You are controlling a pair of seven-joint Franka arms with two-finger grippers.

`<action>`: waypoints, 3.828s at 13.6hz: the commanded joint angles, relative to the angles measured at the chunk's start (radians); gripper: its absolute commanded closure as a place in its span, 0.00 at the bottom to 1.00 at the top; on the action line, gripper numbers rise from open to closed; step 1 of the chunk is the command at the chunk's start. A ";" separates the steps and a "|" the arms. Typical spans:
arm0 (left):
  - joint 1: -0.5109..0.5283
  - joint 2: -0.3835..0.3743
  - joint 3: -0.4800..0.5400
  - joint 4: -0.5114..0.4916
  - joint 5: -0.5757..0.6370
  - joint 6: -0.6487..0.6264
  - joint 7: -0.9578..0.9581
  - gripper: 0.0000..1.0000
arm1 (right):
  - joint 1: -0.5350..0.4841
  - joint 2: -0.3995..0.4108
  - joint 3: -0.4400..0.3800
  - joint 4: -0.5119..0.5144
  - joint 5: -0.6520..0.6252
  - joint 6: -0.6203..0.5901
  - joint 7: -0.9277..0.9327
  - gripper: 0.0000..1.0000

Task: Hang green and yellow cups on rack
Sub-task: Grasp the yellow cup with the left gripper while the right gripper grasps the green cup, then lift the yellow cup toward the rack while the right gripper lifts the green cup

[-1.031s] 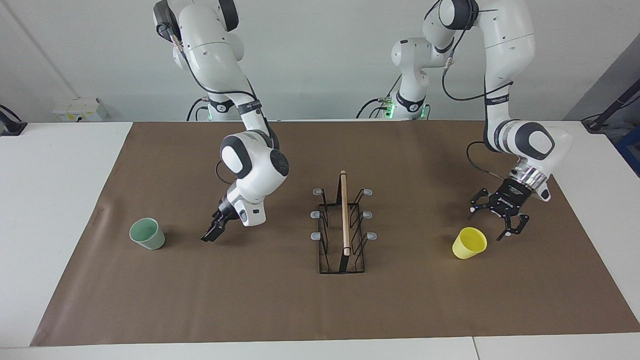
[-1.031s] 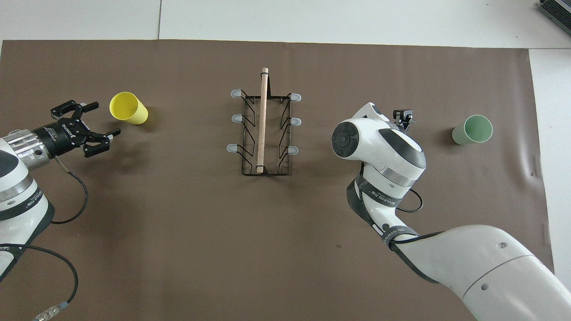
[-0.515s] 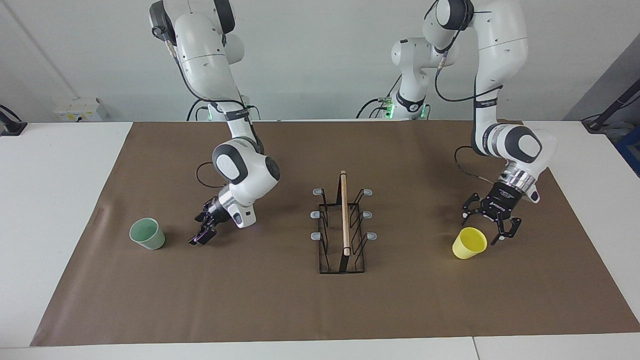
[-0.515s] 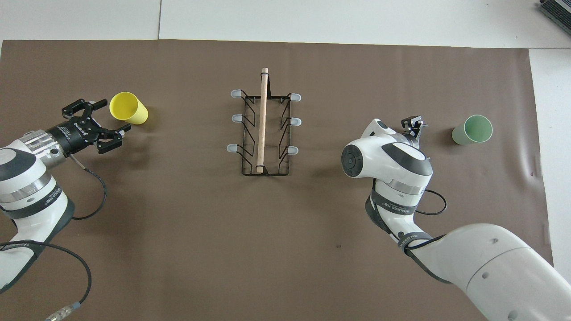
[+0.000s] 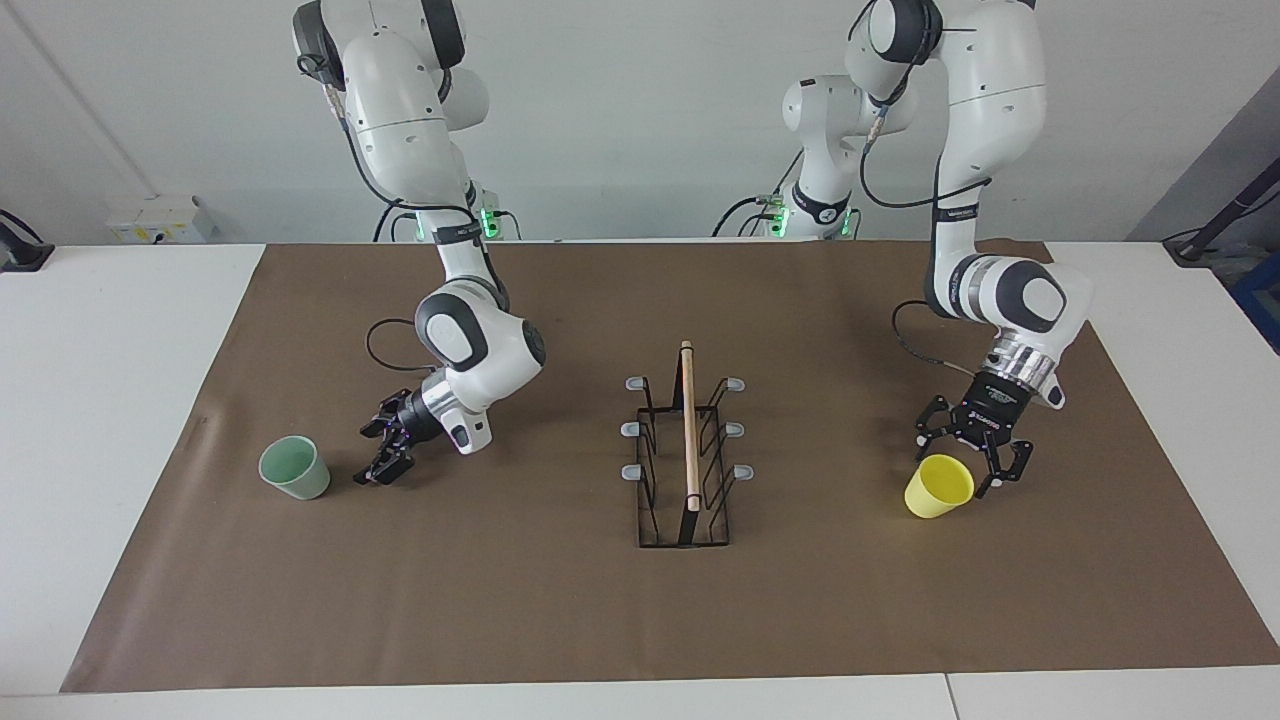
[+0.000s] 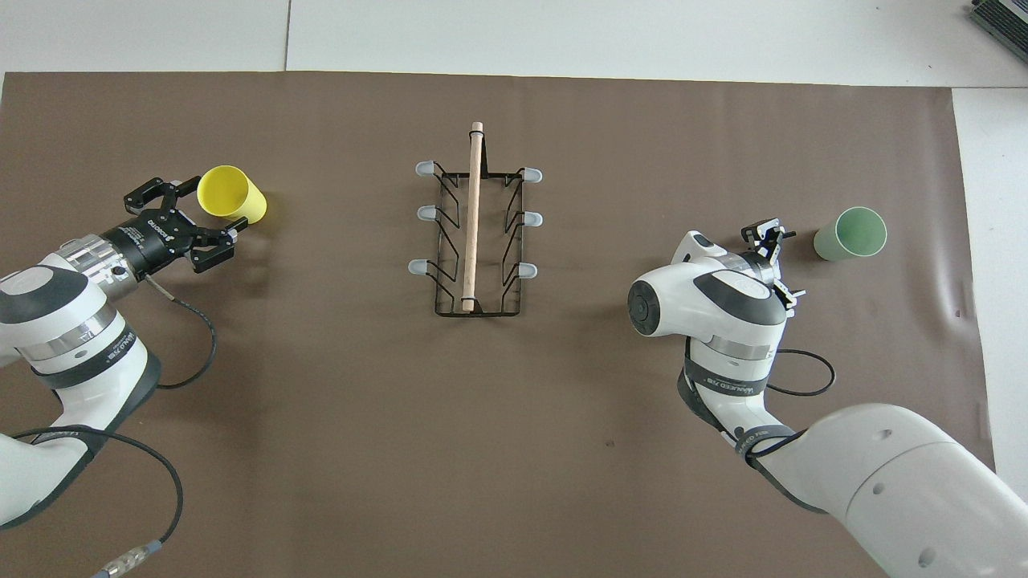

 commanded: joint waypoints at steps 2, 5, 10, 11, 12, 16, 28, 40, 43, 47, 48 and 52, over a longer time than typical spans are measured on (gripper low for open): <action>-0.014 0.027 0.006 0.010 -0.063 0.024 0.062 0.00 | -0.023 -0.035 0.006 -0.060 -0.076 -0.014 -0.003 0.00; -0.009 0.064 0.006 0.033 -0.077 0.013 0.089 0.00 | -0.069 -0.046 0.007 -0.100 -0.189 -0.009 0.000 0.00; -0.009 0.063 0.004 0.036 -0.083 -0.007 0.093 0.00 | -0.089 -0.044 0.009 -0.103 -0.274 0.023 0.003 0.00; -0.012 0.064 0.003 0.038 -0.092 -0.004 0.095 0.00 | -0.089 -0.043 0.009 -0.103 -0.276 0.030 0.006 0.00; -0.012 0.066 -0.007 0.040 -0.094 0.002 0.098 0.00 | -0.089 -0.041 0.009 -0.103 -0.276 0.038 0.008 0.00; -0.014 0.069 -0.020 0.044 -0.112 0.017 0.122 0.00 | -0.123 -0.035 0.009 -0.103 -0.396 0.105 0.037 0.00; -0.012 0.034 -0.016 0.128 0.177 -0.004 0.314 1.00 | -0.209 -0.026 0.009 -0.103 -0.556 0.171 0.098 0.00; -0.041 -0.126 -0.031 0.115 0.379 0.005 0.635 1.00 | -0.250 -0.020 0.010 -0.103 -0.610 0.213 0.134 1.00; -0.043 -0.153 -0.076 0.115 0.434 0.019 0.767 1.00 | -0.249 -0.055 0.015 -0.091 -0.517 0.266 0.086 1.00; -0.043 -0.228 -0.213 0.024 0.432 0.184 0.829 1.00 | -0.311 -0.194 0.015 -0.087 -0.100 0.547 -0.203 1.00; -0.043 -0.235 -0.281 0.012 0.432 0.282 0.832 1.00 | -0.315 -0.214 0.015 -0.087 -0.007 0.561 -0.257 1.00; -0.044 -0.218 -0.451 0.007 0.428 0.533 0.868 1.00 | -0.286 -0.261 0.021 -0.089 0.236 0.549 -0.333 1.00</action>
